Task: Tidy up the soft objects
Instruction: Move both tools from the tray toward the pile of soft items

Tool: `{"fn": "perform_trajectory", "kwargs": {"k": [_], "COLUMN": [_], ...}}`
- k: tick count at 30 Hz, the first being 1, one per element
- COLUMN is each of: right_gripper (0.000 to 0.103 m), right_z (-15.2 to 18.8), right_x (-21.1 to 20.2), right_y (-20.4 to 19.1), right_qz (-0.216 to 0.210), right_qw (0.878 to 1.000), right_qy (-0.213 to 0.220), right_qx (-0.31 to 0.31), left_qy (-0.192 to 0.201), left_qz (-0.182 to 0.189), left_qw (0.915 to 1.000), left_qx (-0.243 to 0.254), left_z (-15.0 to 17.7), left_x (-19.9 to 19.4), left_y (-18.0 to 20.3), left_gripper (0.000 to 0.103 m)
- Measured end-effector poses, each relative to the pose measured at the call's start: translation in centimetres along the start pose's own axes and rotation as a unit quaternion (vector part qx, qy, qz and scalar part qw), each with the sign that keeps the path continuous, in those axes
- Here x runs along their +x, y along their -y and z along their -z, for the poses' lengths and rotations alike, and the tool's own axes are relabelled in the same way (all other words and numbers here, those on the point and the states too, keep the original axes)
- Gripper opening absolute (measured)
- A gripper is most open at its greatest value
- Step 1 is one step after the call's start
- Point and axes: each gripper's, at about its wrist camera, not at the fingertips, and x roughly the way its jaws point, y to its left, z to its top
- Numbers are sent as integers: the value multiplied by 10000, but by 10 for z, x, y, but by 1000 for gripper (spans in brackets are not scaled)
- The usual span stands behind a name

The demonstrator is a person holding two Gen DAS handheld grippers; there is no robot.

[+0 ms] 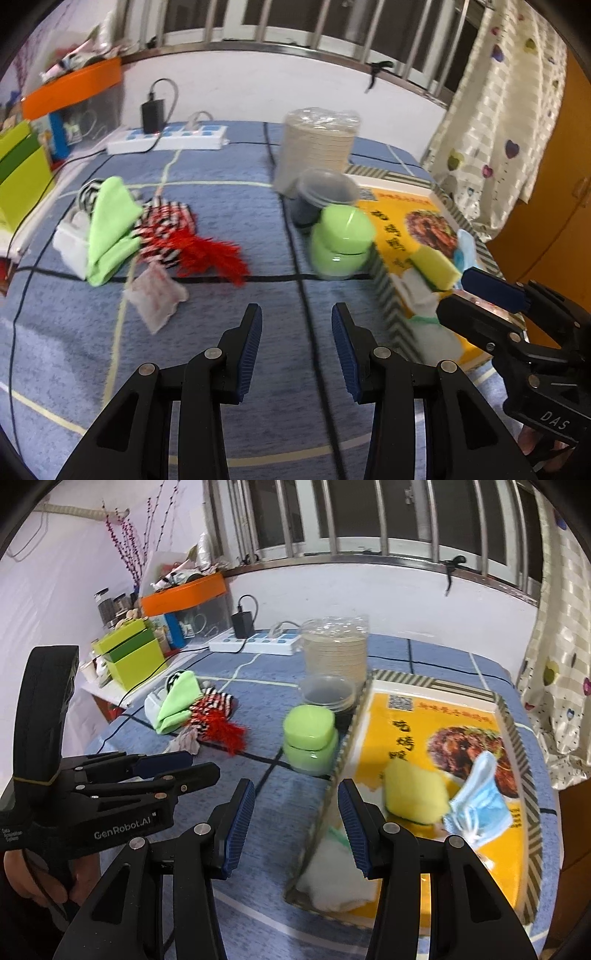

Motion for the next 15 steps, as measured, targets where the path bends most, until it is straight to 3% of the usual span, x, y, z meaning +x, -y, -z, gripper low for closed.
{"fn": "perform_trajectory", "kwargs": {"k": [15], "right_gripper": [48], "right_z": [-18], "right_x": [29], "right_y": [-34], "right_qz": [-286], "right_qw": [9988], "right_qy": [-75], "right_qx": [-397], "left_qy": [2], "left_qz": [-372], "left_qw": [9974], "left_qx": [-622], "left_z": [0], "left_x": [1], "left_y": [-67], "left_gripper": [38]}}
